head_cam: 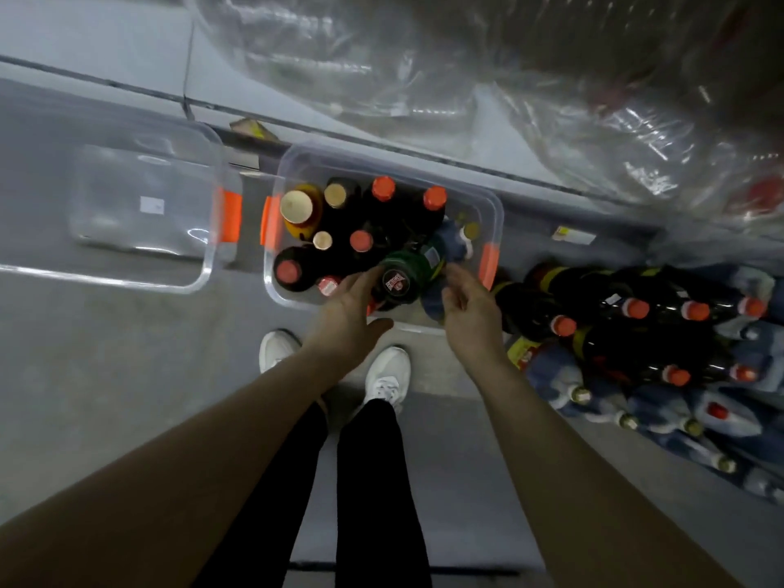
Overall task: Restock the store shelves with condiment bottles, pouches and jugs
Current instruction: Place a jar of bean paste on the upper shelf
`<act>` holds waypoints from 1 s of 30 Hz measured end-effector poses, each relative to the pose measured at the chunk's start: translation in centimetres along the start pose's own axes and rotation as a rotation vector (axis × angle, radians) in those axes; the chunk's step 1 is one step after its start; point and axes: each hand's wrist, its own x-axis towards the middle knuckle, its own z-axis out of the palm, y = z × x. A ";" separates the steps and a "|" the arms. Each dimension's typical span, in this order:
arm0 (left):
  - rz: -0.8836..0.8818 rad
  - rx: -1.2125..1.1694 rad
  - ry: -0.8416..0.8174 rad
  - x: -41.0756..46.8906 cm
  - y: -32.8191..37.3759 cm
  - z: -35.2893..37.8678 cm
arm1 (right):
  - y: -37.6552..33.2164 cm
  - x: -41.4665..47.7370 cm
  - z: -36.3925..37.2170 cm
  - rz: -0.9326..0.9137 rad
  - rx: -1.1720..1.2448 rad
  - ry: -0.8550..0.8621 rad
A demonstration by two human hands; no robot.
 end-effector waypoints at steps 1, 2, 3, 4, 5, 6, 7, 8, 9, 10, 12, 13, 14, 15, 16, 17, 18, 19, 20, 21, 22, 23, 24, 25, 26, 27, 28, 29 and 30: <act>0.002 0.024 0.004 1.1 -0.3 0.6 | 0.6 0.9 0.3 -0.024 -0.045 -0.032; 0.000 0.049 0.007 2.1 -0.5 1.1 | 1.2 1.8 0.5 -0.053 -0.096 -0.072; -0.007 0.066 0.005 3.2 -0.8 1.7 | 1.8 2.8 0.9 -0.085 -0.148 -0.108; -0.011 0.075 0.003 4.2 -1.0 2.3 | 2.3 3.8 1.3 -0.118 -0.200 -0.133; -0.016 0.077 -0.005 5.4 -1.3 3.0 | 3.0 4.9 1.9 -0.157 -0.254 -0.147; -0.020 0.075 -0.014 5.9 -1.2 3.1 | 3.0 5.5 2.1 -0.202 -0.299 -0.162; -0.028 0.076 -0.026 6.8 -1.4 3.6 | 3.5 6.5 2.6 -0.245 -0.347 -0.187; -0.041 0.079 -0.039 7.6 -1.7 4.0 | 4.1 7.5 3.1 -0.278 -0.397 -0.226; -0.055 0.083 -0.055 8.4 -1.9 4.3 | 4.7 8.4 3.7 -0.310 -0.453 -0.271; -0.064 0.087 -0.069 8.9 -2.2 4.5 | 5.2 9.1 4.2 -0.336 -0.503 -0.312; -0.078 0.093 -0.083 9.5 -2.6 4.8 | 6.3 10.4 5.1 -0.398 -0.586 -0.340; -0.085 0.094 -0.087 9.7 -3.0 5.0 | 6.9 10.8 5.6 -0.432 -0.608 -0.331; -0.080 0.090 -0.085 9.6 -3.2 5.0 | 7.2 11.1 5.8 -0.464 -0.615 -0.313; -0.071 0.082 -0.086 9.4 -3.3 5.0 | 7.5 11.2 5.9 -0.492 -0.609 -0.296; -0.060 0.068 -0.083 9.2 -3.5 5.1 | 7.8 11.3 6.0 -0.516 -0.594 -0.283; -0.052 0.051 -0.077 9.1 -3.6 5.1 | 7.9 11.4 5.9 -0.543 -0.576 -0.276; -0.046 0.033 -0.065 9.0 -3.7 5.1 | 8.1 11.5 5.8 -0.566 -0.563 -0.276; -0.044 0.015 -0.050 8.9 -3.8 5.1 | 8.2 11.5 5.6 -0.585 -0.553 -0.281; -0.040 -0.006 -0.035 8.9 -3.9 5.1 | 8.2 11.6 5.4 -0.594 -0.537 -0.290; -0.034 -0.027 -0.019 8.9 -3.9 5.1 | 8.3 11.8 5.1 -0.591 -0.513 -0.298; -0.024 -0.045 -0.004 9.1 -3.8 5.0 | 8.2 12.0 4.6 -0.579 -0.480 -0.304; -0.015 -0.059 0.011 9.1 -3.7 4.9 | 8.0 12.2 4.1 -0.563 -0.440 -0.315; -0.013 -0.071 0.025 9.3 -3.5 4.8 | 7.8 12.4 3.6 -0.546 -0.395 -0.331; -0.017 -0.086 0.032 9.4 -3.3 4.5 | 7.4 12.5 3.0 -0.528 -0.350 -0.344; -0.026 -0.102 0.031 9.5 -3.1 4.2 | 7.0 12.5 2.6 -0.511 -0.303 -0.350; -0.032 -0.123 0.026 9.5 -2.7 3.8 | 6.6 12.5 2.1 -0.493 -0.254 -0.349; -0.027 -0.152 0.020 9.5 -2.4 3.3 | 6.1 12.4 1.7 -0.471 -0.199 -0.344; -0.014 -0.194 0.011 9.5 -2.1 2.7 | 5.6 12.2 1.3 -0.435 -0.144 -0.341; 0.000 -0.239 0.000 9.4 -1.8 2.1 | 5.2 11.9 0.9 -0.387 -0.088 -0.345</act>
